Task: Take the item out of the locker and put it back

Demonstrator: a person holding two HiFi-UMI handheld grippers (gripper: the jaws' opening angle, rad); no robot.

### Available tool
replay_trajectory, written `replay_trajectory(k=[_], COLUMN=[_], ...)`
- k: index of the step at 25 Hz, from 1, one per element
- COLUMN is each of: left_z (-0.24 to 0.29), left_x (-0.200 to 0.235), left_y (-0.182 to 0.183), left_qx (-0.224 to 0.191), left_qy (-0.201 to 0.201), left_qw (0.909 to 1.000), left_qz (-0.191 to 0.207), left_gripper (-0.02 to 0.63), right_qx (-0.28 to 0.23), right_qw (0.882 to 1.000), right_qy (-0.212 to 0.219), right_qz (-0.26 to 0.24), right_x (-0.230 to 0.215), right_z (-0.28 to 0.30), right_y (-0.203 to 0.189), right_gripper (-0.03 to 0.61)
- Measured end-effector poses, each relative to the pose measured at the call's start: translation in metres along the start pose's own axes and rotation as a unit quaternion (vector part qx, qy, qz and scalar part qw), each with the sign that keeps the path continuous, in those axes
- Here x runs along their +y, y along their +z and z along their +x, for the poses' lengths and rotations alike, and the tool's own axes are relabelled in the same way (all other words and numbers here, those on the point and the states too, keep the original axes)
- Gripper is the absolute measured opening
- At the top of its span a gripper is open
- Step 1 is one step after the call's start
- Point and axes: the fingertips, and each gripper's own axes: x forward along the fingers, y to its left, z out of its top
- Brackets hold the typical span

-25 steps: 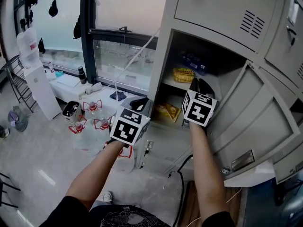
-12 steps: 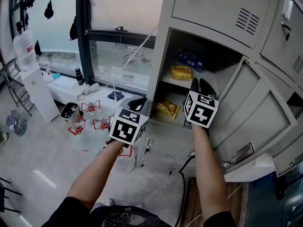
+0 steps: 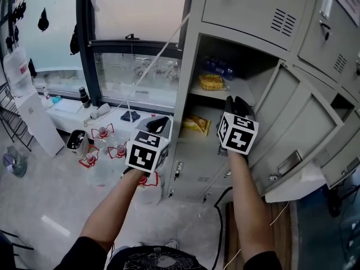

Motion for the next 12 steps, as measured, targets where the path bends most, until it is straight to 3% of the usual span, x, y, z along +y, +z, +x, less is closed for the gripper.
replay_trajectory(k=[12], left_z=[-0.031], left_x=[0.012], left_y=[-0.011], left_qx=[-0.009], left_qy=[-0.058], left_qw=[0.9983], left_qz=[-0.004], left_gripper=[0.008], right_qx=[0.032], right_qw=[0.999], right_qy=[-0.025], right_qz=[-0.014], right_x=[0.036], right_z=[-0.066], right_y=[-0.012], right_gripper=[0.081])
